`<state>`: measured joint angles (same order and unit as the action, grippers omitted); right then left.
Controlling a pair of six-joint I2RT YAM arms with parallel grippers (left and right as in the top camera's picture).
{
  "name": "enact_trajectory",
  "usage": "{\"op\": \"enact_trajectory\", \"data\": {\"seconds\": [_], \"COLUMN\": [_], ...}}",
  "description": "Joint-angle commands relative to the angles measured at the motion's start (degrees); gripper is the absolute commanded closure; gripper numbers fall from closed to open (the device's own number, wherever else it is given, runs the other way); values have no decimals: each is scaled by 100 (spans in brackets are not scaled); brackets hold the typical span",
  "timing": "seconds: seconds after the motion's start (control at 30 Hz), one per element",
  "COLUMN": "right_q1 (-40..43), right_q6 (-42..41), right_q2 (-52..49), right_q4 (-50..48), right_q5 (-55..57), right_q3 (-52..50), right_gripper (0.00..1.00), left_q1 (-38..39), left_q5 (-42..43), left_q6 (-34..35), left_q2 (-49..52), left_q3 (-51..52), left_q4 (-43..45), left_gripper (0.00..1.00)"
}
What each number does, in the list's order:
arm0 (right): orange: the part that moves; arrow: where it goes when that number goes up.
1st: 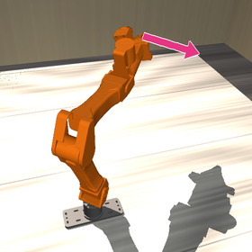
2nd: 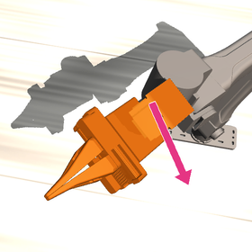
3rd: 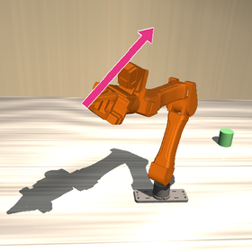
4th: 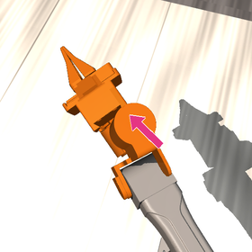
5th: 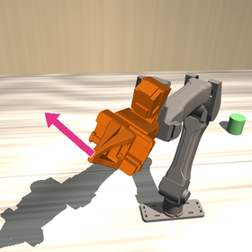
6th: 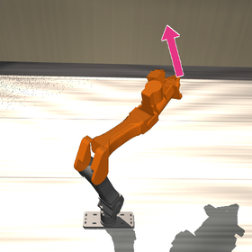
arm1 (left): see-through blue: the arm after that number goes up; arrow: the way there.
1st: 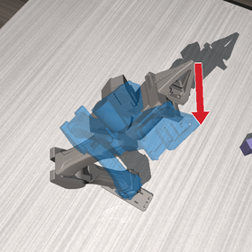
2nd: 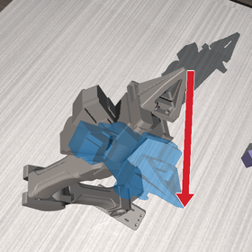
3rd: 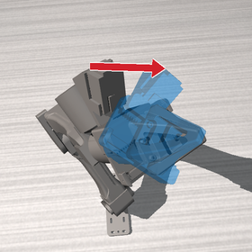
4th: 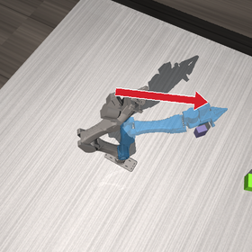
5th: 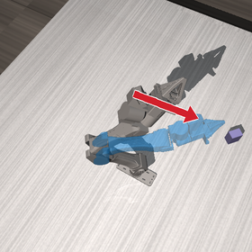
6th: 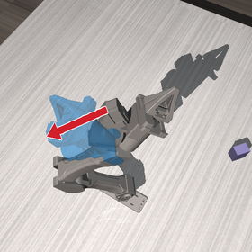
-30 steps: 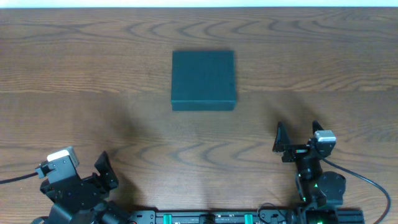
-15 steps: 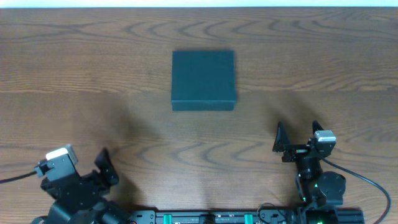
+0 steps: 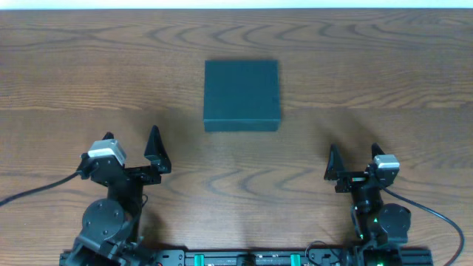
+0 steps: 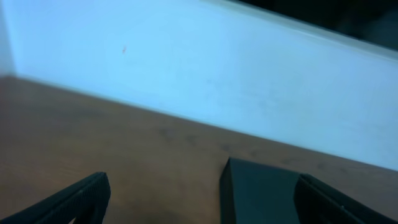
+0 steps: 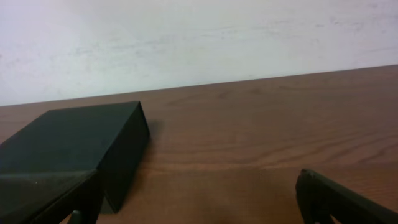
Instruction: Pack container
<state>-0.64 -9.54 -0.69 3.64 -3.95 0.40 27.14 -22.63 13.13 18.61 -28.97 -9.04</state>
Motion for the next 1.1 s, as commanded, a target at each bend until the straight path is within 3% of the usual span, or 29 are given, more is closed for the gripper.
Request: {"op": "enact_trajectory", "data": {"seconds": [0.0,0.4,0.7,0.9,1.07], "right_q1": [35,35,35,35,35], "right_q6": [103,103,103,103,103], "right_q2": [31,31,31,31,31], "right_q4": [37,37,35,37,37], "right_q5": [72,72,72,72,72], "right_q3": [-9,-9,-9,-9,-9], "right_gripper": [1,1,1,1,1], "left_q1": [-291,-1338,-1860,-2166,-2400], "left_q5": [737,1631,2070,2142,2267], "left_q6": [-691,-671,-673,-654,-389], "left_q2": [-264,-1394,-1600,-1657,-1729], "left_q3": [356,1788,2730,2876,2874], "left_q4": [437,1635,2498,2144,1228], "left_gripper": [5,5,5,5,5]}}
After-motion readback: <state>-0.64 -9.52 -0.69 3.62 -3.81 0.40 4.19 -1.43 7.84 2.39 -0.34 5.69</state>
